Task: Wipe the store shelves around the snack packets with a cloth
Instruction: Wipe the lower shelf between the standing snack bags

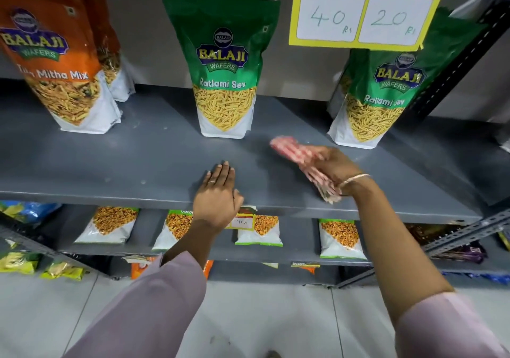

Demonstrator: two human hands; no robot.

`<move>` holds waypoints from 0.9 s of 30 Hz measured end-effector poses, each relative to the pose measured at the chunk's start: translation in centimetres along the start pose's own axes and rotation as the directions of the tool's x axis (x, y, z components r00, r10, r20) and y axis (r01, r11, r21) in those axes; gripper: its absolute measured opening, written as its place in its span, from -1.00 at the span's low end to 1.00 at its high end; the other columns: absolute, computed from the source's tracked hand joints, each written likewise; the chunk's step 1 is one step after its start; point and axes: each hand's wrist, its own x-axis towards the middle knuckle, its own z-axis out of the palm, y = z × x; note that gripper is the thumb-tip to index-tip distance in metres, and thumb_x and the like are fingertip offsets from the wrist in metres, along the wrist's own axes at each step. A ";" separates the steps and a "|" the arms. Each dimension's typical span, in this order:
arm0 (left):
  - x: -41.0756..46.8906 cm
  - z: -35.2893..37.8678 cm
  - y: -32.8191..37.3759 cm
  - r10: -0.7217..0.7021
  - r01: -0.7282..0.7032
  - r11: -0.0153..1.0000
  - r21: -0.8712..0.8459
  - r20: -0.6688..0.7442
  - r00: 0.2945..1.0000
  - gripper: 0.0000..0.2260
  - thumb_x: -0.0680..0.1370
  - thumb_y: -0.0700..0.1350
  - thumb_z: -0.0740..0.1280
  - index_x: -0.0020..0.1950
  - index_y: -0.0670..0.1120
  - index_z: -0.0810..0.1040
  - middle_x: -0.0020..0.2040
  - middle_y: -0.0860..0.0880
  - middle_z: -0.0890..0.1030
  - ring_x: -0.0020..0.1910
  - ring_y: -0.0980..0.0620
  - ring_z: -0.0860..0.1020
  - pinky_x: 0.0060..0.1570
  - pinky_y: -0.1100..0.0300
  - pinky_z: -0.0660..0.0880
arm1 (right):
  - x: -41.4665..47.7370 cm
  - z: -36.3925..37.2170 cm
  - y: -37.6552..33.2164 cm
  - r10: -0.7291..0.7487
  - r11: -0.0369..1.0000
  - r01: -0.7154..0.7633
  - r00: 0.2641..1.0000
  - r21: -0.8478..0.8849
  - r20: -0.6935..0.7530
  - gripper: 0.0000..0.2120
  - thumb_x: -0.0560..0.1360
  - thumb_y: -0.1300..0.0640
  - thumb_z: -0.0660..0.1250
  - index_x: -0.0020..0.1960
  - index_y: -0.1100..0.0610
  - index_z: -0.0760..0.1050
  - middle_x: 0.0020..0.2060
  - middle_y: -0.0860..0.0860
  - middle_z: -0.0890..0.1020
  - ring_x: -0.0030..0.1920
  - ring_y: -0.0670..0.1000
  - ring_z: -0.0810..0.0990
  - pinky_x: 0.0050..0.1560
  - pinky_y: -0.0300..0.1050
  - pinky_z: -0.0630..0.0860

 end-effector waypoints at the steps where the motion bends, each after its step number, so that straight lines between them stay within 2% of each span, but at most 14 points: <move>1: -0.1 -0.1 0.1 0.012 -0.012 1.000 0.017 0.008 1.000 -0.26 0.39 0.05 -0.26 0.43 -0.25 0.31 0.46 -0.19 0.28 0.45 -0.12 0.24 0.44 0.03 0.06 | 1.3 0.9 0.5 0.001 0.994 -0.017 0.989 -0.109 -0.148 -0.64 0.58 0.28 0.22 0.35 0.09 0.46 0.10 -0.01 0.65 0.05 -0.01 0.64 0.07 -0.23 0.54; 3: -0.1 -0.4 0.1 0.001 -0.002 1.000 0.021 0.018 1.000 -0.20 0.35 0.07 -0.33 0.48 -0.21 0.21 0.50 -0.15 0.18 0.49 -0.08 0.13 0.45 0.07 -0.04 | 2.5 4.1 2.2 0.012 0.866 -0.092 0.986 -0.492 -0.164 -0.57 0.61 0.17 0.16 0.47 0.02 0.30 0.45 0.02 0.38 0.43 0.09 0.39 0.41 -0.04 0.35; 5: 0.0 -0.4 0.3 -0.013 0.012 1.000 0.022 0.037 0.999 -0.27 0.39 0.04 -0.23 0.41 -0.26 0.33 0.44 -0.21 0.31 0.43 -0.14 0.28 0.42 0.01 0.10 | 2.4 7.4 2.6 -0.147 0.689 0.050 0.987 -0.723 -0.072 -0.53 0.63 0.10 0.11 0.53 0.00 0.16 0.55 -0.01 0.17 0.56 0.06 0.13 0.55 -0.03 0.11; 7: 0.0 -0.5 0.3 -0.023 0.024 0.999 -0.026 0.034 0.999 -0.39 0.41 -0.02 -0.07 0.25 -0.32 0.50 0.28 -0.27 0.49 0.26 -0.21 0.47 0.30 -0.08 0.31 | 2.3 8.6 1.9 -0.308 0.643 0.220 0.951 -0.734 0.015 -0.54 0.62 0.06 0.10 0.52 -0.01 0.20 0.54 0.01 0.22 0.54 0.07 0.17 0.54 0.00 0.13; 8: 0.0 -0.6 0.2 -0.019 0.020 0.999 -0.040 0.014 1.000 -0.41 0.42 -0.03 -0.05 0.24 -0.32 0.51 0.27 -0.27 0.50 0.25 -0.21 0.49 0.28 -0.09 0.34 | 3.0 8.5 1.9 -0.312 0.656 0.216 0.950 -0.723 0.000 -0.55 0.62 0.06 0.10 0.50 -0.02 0.23 0.52 0.04 0.27 0.51 0.11 0.25 0.50 0.03 0.21; 10: -0.2 -0.9 0.3 -0.009 0.009 1.000 0.002 0.057 0.998 -0.35 0.43 0.00 -0.14 0.40 -0.27 0.36 0.42 -0.21 0.34 0.40 -0.14 0.32 0.40 -0.01 0.15 | 5.3 7.4 2.1 -0.170 0.725 -0.023 0.962 -0.689 -0.212 -0.55 0.61 0.07 0.10 0.50 0.00 0.23 0.50 0.08 0.29 0.47 0.17 0.29 0.44 0.10 0.29; 12: -0.2 -1.1 0.3 -0.022 0.024 0.999 -0.025 0.052 0.998 -0.32 0.43 0.03 -0.21 0.45 -0.24 0.27 0.47 -0.18 0.25 0.46 -0.11 0.22 0.44 0.03 0.05 | 6.8 6.8 1.9 -0.005 0.747 -0.264 0.916 -0.610 -0.402 -0.50 0.61 0.09 0.08 0.54 0.02 0.13 0.55 0.07 0.16 0.54 0.17 0.14 0.50 0.14 0.15; 13: -0.2 -1.1 0.3 -0.029 0.032 0.998 -0.045 0.059 0.998 -0.34 0.44 0.02 -0.16 0.40 -0.26 0.35 0.42 -0.21 0.34 0.40 -0.14 0.32 0.41 0.00 0.15 | 7.4 7.2 1.5 -0.012 0.727 -0.263 0.919 -0.634 -0.395 -0.48 0.61 0.10 0.08 0.55 0.02 0.08 0.57 0.07 0.10 0.55 0.16 0.07 0.51 0.15 0.08; 15: -0.1 -0.4 0.0 -0.013 0.014 0.999 -0.029 0.044 0.999 -0.44 0.42 -0.02 0.00 0.21 -0.30 0.54 0.24 -0.25 0.54 0.21 -0.19 0.53 0.22 -0.10 0.40 | 8.1 7.9 0.8 -0.130 0.677 -0.075 0.967 -0.732 -0.219 -0.47 0.62 0.10 0.07 0.56 0.02 0.05 0.57 0.06 0.07 0.56 0.15 0.06 0.52 0.13 0.06; 17: 0.2 -0.2 -0.4 0.005 -0.004 0.999 -0.032 0.012 1.000 -0.48 0.39 -0.02 0.06 0.13 -0.29 0.59 0.16 -0.25 0.59 0.12 -0.18 0.58 0.11 -0.13 0.47 | 9.9 7.0 0.9 -0.187 0.670 0.023 0.973 -0.742 -0.139 -0.50 0.62 0.08 0.07 0.54 -0.01 0.11 0.57 0.03 0.10 0.55 0.12 0.09 0.52 0.13 0.08; 20: 0.3 0.0 -0.3 0.006 -0.008 0.998 -0.059 -0.026 1.000 -0.48 0.41 0.02 0.07 0.13 -0.27 0.60 0.17 -0.23 0.59 0.13 -0.16 0.59 0.10 -0.11 0.49 | 13.0 4.8 1.2 0.007 0.732 -0.274 0.919 -0.624 -0.395 -0.45 0.59 0.05 0.09 0.55 0.00 0.06 0.58 0.06 0.01 0.57 0.14 0.02 0.53 0.19 0.04; 21: 0.2 0.2 -0.4 0.010 -0.013 0.998 -0.065 -0.042 0.999 -0.48 0.42 0.03 0.07 0.14 -0.27 0.60 0.18 -0.22 0.58 0.14 -0.15 0.58 0.10 -0.10 0.49 | 13.8 4.5 0.9 0.050 0.740 -0.318 0.905 -0.593 -0.423 -0.44 0.59 0.02 0.08 0.56 0.00 0.03 0.58 0.07 -0.01 0.57 0.15 -0.02 0.54 0.18 0.01; 25: 0.2 0.9 -0.7 0.022 -0.030 0.997 -0.067 -0.112 0.993 -0.46 0.46 0.08 0.08 0.17 -0.25 0.59 0.22 -0.21 0.57 0.17 -0.14 0.56 0.13 -0.10 0.48 | 17.3 3.8 0.6 -0.019 0.664 -0.110 0.986 -0.739 -0.164 -0.43 0.60 -0.06 0.01 0.56 -0.12 -0.09 0.58 -0.02 -0.12 0.58 0.12 -0.10 0.56 0.18 -0.08; 27: 0.3 1.1 -0.7 0.022 -0.032 0.997 -0.073 -0.132 0.991 -0.46 0.46 0.10 0.08 0.16 -0.25 0.60 0.21 -0.21 0.57 0.17 -0.14 0.57 0.13 -0.08 0.48 | 18.8 3.4 0.5 0.062 0.683 -0.246 0.958 -0.687 -0.281 -0.33 0.53 -0.06 0.13 0.55 -0.16 -0.10 0.58 0.00 -0.06 0.56 0.18 -0.03 0.51 0.26 -0.02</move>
